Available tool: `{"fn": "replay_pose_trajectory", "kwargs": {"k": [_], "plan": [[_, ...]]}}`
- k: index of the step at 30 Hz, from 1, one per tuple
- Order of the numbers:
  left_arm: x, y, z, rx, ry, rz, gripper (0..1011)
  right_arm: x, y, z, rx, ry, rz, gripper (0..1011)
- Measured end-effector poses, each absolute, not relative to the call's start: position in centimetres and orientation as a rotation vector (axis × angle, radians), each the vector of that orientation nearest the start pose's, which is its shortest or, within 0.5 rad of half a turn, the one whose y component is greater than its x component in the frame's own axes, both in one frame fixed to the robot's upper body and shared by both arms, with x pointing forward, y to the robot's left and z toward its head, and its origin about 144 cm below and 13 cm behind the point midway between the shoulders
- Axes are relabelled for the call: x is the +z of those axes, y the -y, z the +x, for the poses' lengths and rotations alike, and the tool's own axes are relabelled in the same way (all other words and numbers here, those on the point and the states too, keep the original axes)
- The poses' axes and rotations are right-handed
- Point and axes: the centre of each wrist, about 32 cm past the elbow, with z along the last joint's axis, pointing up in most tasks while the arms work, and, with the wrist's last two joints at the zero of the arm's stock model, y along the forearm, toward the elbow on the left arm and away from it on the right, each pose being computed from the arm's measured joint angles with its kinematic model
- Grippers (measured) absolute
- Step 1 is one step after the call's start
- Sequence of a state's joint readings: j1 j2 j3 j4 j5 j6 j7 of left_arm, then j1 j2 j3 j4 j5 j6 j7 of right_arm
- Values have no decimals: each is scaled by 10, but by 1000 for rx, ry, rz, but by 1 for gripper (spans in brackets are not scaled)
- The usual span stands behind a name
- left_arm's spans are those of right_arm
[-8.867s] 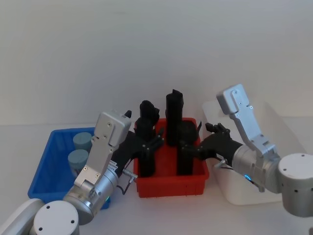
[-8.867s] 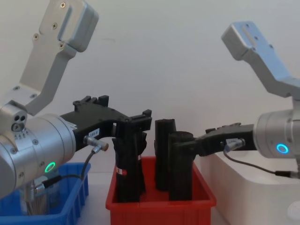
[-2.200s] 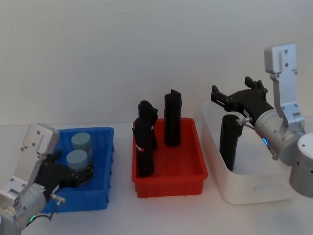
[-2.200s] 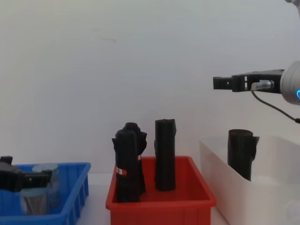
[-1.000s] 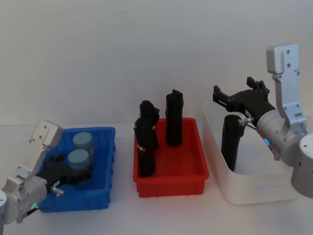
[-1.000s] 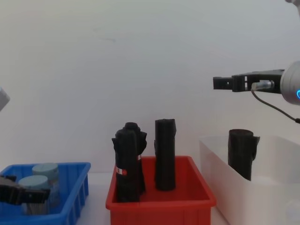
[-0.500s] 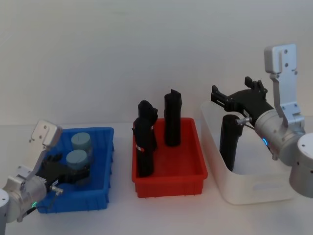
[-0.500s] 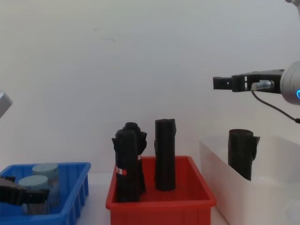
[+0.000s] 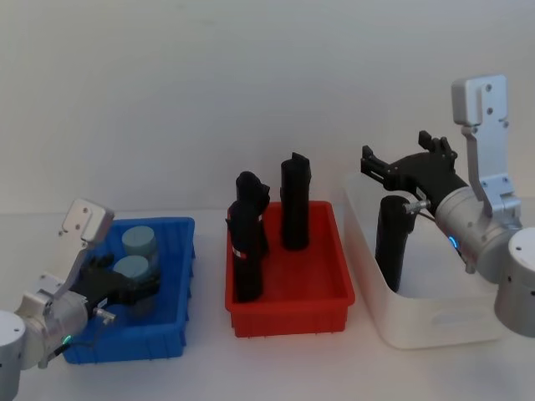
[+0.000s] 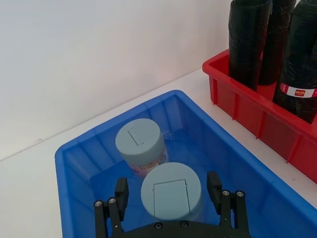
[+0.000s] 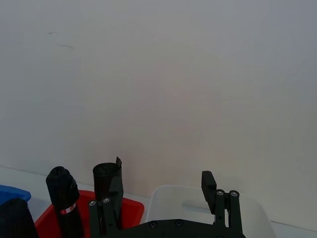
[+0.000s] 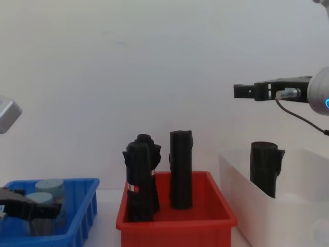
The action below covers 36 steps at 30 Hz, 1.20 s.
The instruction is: Pick the cotton swabs from the blue box and place them into the white box.
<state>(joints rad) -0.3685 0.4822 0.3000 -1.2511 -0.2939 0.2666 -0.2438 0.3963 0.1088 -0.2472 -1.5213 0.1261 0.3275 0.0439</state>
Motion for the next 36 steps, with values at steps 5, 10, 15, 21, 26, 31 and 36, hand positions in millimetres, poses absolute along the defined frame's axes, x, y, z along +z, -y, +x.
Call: {"fn": "replay_pose_trajectory", "kwargs": {"k": [5, 10, 15, 21, 26, 31, 36], "plan": [[1176, -331, 552, 1230, -78, 424, 1004, 1264, 182, 549, -1298, 48, -65, 1001], [1176, -331, 553, 1227, -76, 423, 1004, 1264, 182, 549, -1298, 48, -65, 1001], [1176, -331, 555, 1226, -76, 422, 950, 1264, 182, 549, -1298, 48, -65, 1002], [1176, -330, 556, 1225, -75, 422, 795, 1264, 182, 549, -1298, 48, -65, 1002], [1176, -330, 556, 1224, -74, 421, 684, 1264, 182, 549, -1298, 48, -65, 1002], [1176, -330, 557, 1224, -74, 421, 683, 1264, 182, 549, -1298, 48, -65, 1001], [1176, -330, 557, 1223, -74, 421, 683, 1264, 182, 549, -1298, 48, -65, 1002]]}}
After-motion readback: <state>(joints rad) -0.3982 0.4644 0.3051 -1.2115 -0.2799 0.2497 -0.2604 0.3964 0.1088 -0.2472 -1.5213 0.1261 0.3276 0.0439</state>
